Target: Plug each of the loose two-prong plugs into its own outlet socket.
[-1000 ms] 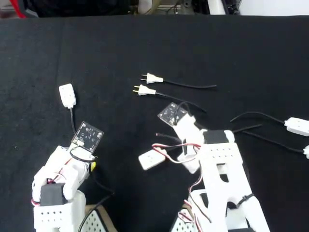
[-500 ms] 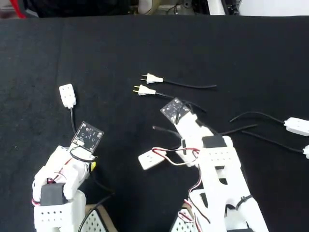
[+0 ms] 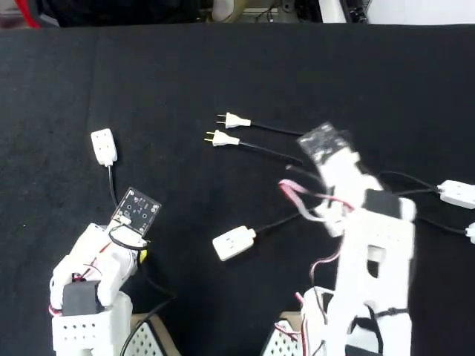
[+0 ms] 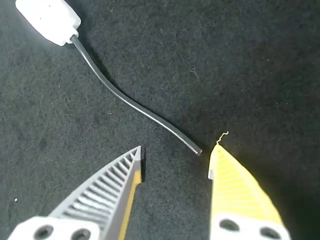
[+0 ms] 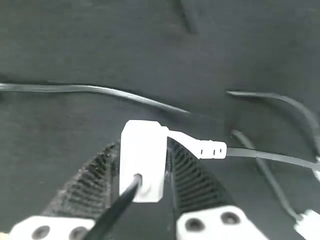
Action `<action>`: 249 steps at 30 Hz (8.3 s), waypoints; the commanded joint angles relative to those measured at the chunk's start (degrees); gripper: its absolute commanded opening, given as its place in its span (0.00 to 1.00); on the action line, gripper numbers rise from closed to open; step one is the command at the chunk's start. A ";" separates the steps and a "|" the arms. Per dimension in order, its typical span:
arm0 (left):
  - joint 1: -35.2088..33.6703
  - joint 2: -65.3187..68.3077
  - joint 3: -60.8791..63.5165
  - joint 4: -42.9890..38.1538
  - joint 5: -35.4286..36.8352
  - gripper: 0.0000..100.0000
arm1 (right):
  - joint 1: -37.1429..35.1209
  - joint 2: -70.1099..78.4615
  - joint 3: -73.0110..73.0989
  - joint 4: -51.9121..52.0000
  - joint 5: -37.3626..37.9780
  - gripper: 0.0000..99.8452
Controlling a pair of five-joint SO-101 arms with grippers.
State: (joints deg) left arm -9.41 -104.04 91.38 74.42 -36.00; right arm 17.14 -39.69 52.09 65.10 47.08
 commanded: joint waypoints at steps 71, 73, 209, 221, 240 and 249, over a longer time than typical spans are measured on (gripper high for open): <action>49.10 62.77 -30.02 -27.78 13.45 0.28 | 17.93 17.54 -47.87 26.29 -13.98 0.19; 50.33 70.33 -31.34 -30.51 13.45 0.28 | 19.43 17.54 -47.96 26.29 -13.36 0.19; 3.91 69.63 -47.60 -10.81 48.26 0.32 | 26.29 17.89 -10.51 -6.59 -3.96 0.19; 6.46 109.71 -73.27 1.76 55.12 0.32 | 26.11 17.54 -7.87 -7.03 -3.60 0.19; 4.09 85.89 -58.42 -3.34 53.80 0.32 | 26.11 17.98 -7.78 -9.41 -3.60 0.19; 4.00 93.98 -56.13 -0.53 44.92 0.32 | 26.02 17.98 -7.96 -9.41 -3.60 0.19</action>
State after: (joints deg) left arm -5.10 -13.32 34.95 73.36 12.53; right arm 44.22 -20.44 44.53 56.57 43.12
